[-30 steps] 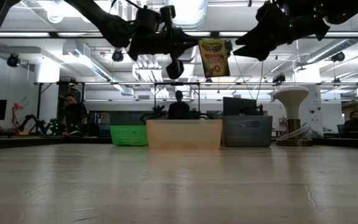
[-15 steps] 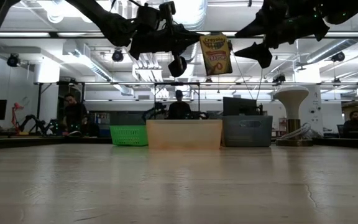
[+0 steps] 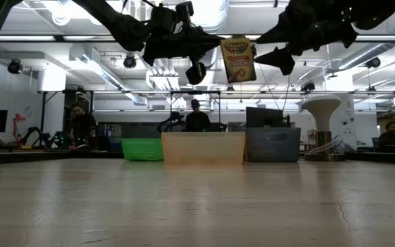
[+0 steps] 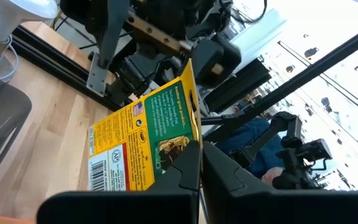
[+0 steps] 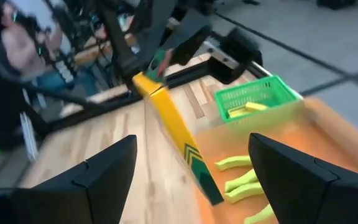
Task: Pick & Place School Supplies
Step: Put the yellow crayon box into the black bin
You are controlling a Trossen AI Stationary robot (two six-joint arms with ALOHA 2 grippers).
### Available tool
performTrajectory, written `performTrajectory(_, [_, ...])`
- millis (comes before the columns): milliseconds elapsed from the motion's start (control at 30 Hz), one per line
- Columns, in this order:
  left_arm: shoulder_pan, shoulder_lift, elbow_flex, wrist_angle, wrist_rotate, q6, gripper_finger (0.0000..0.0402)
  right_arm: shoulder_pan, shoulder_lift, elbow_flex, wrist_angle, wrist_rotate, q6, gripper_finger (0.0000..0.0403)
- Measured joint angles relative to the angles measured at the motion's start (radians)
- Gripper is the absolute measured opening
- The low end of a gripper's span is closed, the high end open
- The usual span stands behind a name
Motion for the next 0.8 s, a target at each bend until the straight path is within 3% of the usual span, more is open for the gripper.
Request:
performTrajectory(200, [0.000,0.000,0.000,0.000,0.003,0.000,0.0003,0.045,0.075,0.000,0.065,-0.002,-0.141,0.0283])
performTrajectory(533, [0.000,0.000,0.000,0.000,0.003,0.000,0.0003,0.046,0.177,0.000,0.225,-0.002,-0.143,0.0251])
performTrajectory(800, [0.000,0.000,0.000,0.000,0.003,0.000,0.0004,0.055,0.207,0.000,0.244,-0.016,-0.151,0.0219])
